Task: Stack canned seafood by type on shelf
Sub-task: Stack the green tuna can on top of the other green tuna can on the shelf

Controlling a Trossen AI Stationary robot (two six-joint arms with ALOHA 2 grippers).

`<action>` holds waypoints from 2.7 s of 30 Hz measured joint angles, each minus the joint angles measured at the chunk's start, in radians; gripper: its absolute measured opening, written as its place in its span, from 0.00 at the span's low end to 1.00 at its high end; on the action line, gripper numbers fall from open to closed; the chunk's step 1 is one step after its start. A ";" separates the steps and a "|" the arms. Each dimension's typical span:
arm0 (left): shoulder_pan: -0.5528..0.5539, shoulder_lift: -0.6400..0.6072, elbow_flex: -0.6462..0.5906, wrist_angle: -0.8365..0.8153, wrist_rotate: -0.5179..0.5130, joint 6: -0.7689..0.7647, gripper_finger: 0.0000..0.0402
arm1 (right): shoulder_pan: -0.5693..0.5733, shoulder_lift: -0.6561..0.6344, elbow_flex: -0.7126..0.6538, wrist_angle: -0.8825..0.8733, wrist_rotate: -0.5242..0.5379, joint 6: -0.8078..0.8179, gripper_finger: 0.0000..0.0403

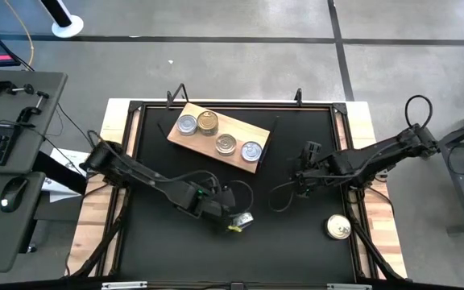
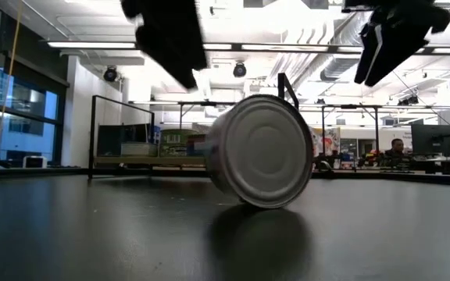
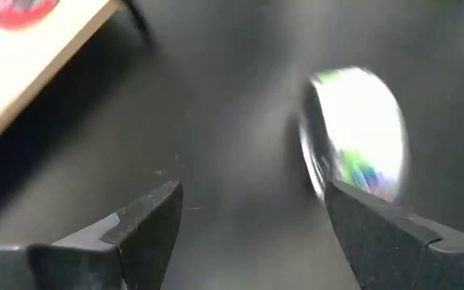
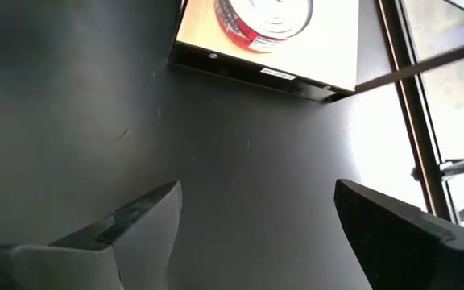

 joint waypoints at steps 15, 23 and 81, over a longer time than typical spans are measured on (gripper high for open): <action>-0.020 -0.013 -0.094 0.421 -0.026 -0.014 0.74 | 0.147 -0.138 0.000 -0.066 0.003 0.407 0.79; 0.021 0.114 -0.018 0.477 -0.046 0.012 0.74 | 0.174 -0.138 0.000 -0.095 0.018 0.432 0.79; 0.010 -0.508 -0.403 -0.100 -0.647 -0.565 0.30 | 0.171 -0.137 0.000 -0.065 0.079 0.521 0.79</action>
